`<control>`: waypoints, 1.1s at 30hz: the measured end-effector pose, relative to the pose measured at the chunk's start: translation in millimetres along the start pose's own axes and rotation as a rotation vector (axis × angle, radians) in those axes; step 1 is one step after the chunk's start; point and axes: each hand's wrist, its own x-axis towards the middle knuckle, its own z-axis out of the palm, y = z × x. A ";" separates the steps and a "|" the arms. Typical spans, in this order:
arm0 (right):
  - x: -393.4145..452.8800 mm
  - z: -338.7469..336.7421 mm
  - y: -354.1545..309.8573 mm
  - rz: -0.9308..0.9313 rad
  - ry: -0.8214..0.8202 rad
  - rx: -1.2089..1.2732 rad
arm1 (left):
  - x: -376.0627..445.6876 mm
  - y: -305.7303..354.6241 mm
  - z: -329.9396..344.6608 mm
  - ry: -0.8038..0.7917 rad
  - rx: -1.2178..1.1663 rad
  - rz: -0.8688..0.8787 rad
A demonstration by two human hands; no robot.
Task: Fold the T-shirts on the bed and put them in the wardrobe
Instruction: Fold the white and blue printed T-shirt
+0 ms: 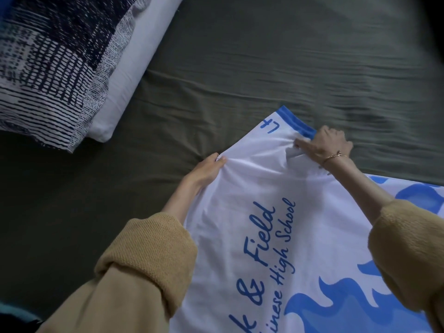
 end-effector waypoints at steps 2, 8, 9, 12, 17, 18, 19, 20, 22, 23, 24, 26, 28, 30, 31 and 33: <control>0.1 4.1 -2.4 -0.105 0.039 -0.012 | 0.5 0.0 0.2 -0.009 -0.002 -0.001; 12.0 -0.2 -14.8 -0.252 0.177 0.196 | -0.6 0.8 0.8 -0.001 -0.015 -0.003; 12.8 1.8 -14.7 -0.236 0.171 0.187 | -1.3 1.3 1.2 0.001 -0.015 0.002; 8.7 6.9 -7.8 -0.184 0.251 0.152 | -2.3 1.7 0.9 0.006 -0.012 0.014; -10.6 9.9 -1.2 -0.030 0.324 0.075 | -0.6 1.5 -0.2 -0.011 -0.023 0.011; -13.1 10.5 -2.3 0.041 0.262 0.088 | 0.1 1.6 -0.8 -0.014 -0.025 0.008; -14.7 10.7 -2.8 0.100 0.213 0.093 | 0.5 1.4 -0.8 -0.020 -0.023 0.006; -14.6 10.8 -3.3 0.144 0.182 0.094 | 1.0 1.2 -1.0 -0.027 -0.023 0.004; -10.6 11.3 -4.0 0.180 0.141 0.123 | 1.4 0.5 -1.0 -0.033 -0.019 0.005; -8.6 12.2 -5.3 0.166 0.130 0.152 | 1.3 0.5 -1.1 -0.033 -0.017 0.007; -6.7 13.8 -6.0 0.132 0.134 0.182 | 1.3 0.3 -1.4 -0.033 -0.016 0.007; -3.7 15.8 -4.9 0.043 0.164 0.242 | 0.5 1.3 -1.5 -0.037 -0.011 0.001; 0.1 17.5 -0.3 -0.031 0.196 0.237 | 0.0 1.6 -1.9 -0.042 -0.008 0.001; 3.7 20.1 5.7 -0.068 0.226 0.158 | 0.1 1.8 -2.1 -0.044 -0.011 -0.002; 5.0 21.4 8.0 -0.065 0.242 0.130 | 0.6 1.4 -1.8 -0.041 -0.010 -0.003; 5.1 22.0 8.0 -0.031 0.269 0.135 | 0.6 1.5 -1.8 -0.038 -0.005 -0.004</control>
